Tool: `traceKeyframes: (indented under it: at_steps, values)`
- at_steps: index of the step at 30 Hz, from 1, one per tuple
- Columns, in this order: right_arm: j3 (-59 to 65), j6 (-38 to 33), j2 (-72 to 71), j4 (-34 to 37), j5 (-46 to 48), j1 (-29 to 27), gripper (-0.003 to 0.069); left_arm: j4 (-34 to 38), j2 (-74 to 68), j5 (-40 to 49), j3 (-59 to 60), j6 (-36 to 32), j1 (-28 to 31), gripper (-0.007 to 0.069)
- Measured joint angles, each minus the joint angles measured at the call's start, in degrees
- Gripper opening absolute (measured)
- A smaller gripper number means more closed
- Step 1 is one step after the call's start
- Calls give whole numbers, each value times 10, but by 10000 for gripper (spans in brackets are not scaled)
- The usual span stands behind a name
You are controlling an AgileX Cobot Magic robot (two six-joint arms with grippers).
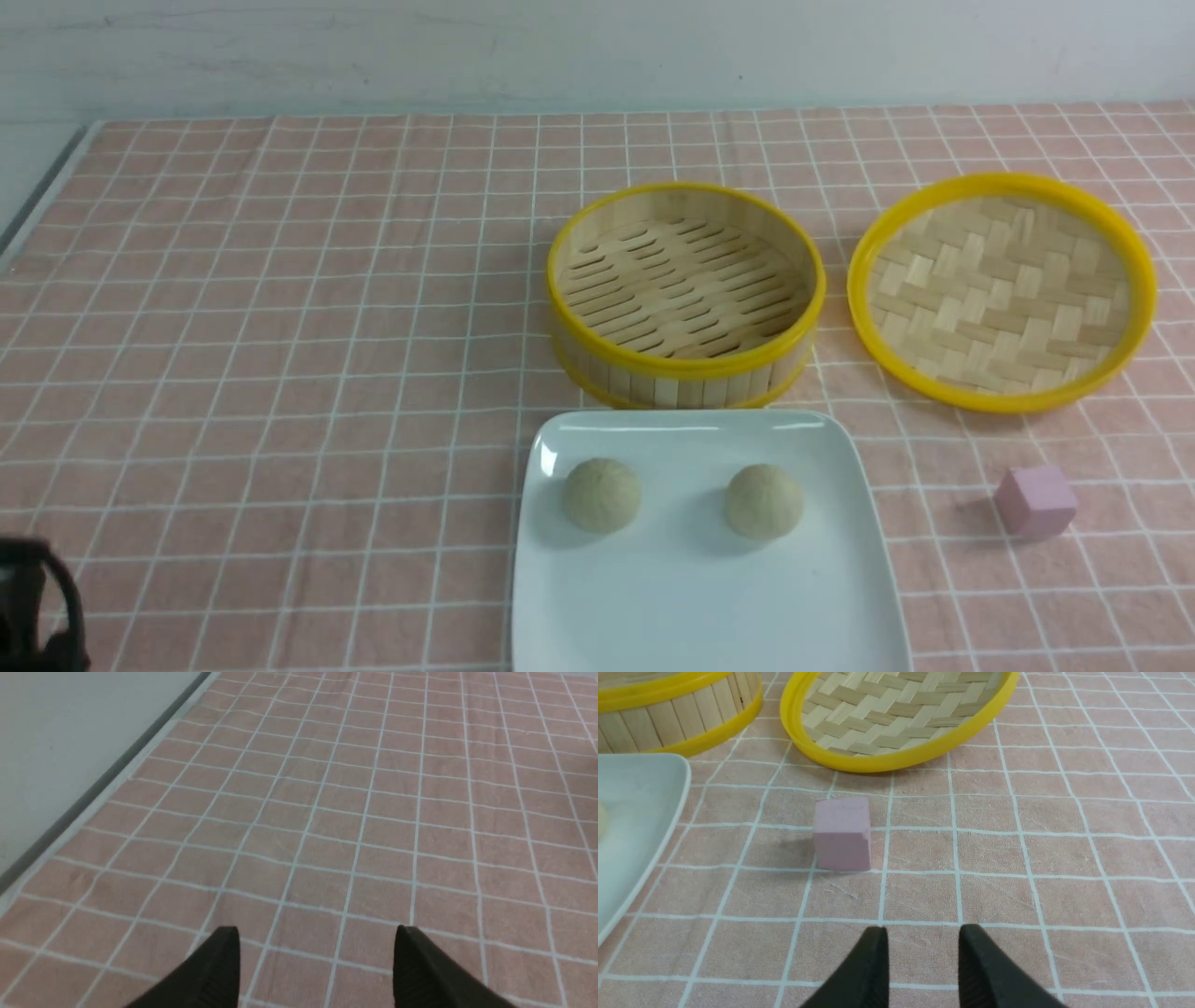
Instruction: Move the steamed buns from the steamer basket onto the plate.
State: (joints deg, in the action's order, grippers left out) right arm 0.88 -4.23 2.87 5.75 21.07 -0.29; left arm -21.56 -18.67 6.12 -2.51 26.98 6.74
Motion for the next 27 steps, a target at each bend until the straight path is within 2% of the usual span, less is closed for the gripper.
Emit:
traceKeyframes:
  at_steps: [7, 13, 27]
  values:
    - [0, 0, 0, 0, 0, 0, 239, 5, 117, 36, 40, 23, 6, 452]
    - [0, 0, 0, 0, 0, 0, 239, 13, 188, 155, 41, 31, 6, 452]
    - [0, 0, 0, 0, 0, 0, 239, 19, 193, 161, 40, 3, 6, 452]
